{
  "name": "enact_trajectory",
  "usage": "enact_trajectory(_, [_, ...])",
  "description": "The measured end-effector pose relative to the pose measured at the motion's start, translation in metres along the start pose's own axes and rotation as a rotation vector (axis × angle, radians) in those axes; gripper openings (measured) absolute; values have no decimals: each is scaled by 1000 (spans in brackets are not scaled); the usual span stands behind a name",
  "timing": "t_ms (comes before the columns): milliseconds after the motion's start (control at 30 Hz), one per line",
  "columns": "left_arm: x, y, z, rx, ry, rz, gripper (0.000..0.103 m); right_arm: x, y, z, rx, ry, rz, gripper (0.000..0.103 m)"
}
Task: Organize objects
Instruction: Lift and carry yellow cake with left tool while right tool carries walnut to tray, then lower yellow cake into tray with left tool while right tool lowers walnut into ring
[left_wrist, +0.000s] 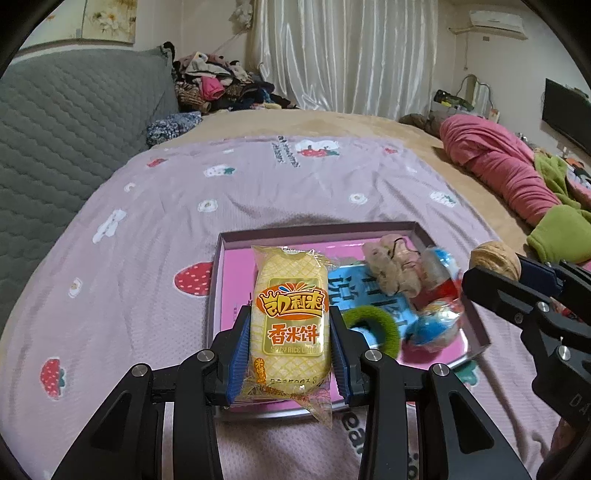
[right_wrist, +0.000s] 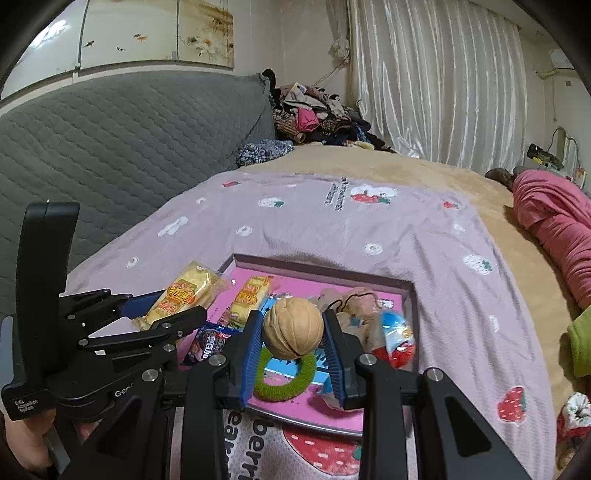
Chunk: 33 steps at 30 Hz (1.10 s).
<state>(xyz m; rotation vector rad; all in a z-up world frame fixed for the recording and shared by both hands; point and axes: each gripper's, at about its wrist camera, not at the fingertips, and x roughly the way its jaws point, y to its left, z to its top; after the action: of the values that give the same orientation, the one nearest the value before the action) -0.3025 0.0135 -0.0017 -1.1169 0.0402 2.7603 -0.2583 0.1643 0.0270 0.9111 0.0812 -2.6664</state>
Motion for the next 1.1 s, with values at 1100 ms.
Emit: enact_trajectory(1100, [70,14,-26,-14,18,3,40,89,7,-39,-28,53,1,33])
